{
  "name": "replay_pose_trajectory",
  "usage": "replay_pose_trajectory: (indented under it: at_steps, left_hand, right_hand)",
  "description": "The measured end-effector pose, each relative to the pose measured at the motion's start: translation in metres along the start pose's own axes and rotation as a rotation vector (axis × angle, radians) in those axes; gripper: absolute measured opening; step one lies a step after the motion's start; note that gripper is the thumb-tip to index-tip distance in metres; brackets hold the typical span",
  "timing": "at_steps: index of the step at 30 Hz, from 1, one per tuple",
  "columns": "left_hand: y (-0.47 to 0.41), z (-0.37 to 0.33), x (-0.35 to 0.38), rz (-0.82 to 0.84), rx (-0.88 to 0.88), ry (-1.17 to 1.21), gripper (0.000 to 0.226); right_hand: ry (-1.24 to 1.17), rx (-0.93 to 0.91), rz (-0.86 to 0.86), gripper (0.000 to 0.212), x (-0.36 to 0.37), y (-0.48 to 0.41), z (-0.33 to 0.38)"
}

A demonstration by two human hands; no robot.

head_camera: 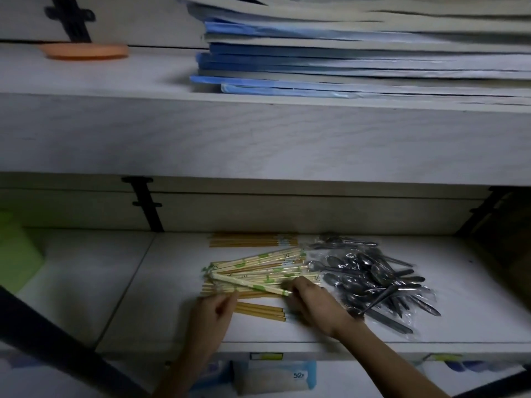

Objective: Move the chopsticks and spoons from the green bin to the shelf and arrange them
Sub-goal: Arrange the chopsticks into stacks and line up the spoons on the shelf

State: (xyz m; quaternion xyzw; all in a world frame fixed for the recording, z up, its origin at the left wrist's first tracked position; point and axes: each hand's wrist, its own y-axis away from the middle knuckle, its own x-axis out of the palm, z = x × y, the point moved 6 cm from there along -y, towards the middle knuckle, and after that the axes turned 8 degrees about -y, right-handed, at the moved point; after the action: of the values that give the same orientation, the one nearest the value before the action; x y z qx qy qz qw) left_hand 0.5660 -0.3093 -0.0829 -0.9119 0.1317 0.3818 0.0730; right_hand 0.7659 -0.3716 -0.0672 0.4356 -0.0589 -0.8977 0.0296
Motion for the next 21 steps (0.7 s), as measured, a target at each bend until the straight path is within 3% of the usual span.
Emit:
replay_pose_trajectory:
  at_steps: [1,5,9,14,21]
  left_hand:
    - [0.002,-0.002,0.006,0.04,-0.006,0.025,0.032]
    - [0.004,-0.002,0.019,0.083,-0.114,0.165,0.037]
    - [0.0,0.007,0.014,0.044,-0.358,0.495,0.032]
    - [-0.005,0.027,0.004,0.01,-0.469,0.688,0.015]
    - [-0.017,0.082,-0.036,-0.122,-0.551,0.451,0.014]
  right_hand:
    - [-0.036,-0.009,0.006,0.002,0.002,-0.002,0.004]
    - [-0.183,0.002,-0.017,0.009,0.011,-0.016,0.021]
    - [-0.261,-0.006,0.028,0.014,0.039,-0.028,0.055]
    - [-0.266,-0.067,0.102,0.012,0.073,-0.041,0.092]
    - [-0.009,-0.031,-0.136,0.021,0.032,-0.063,0.056]
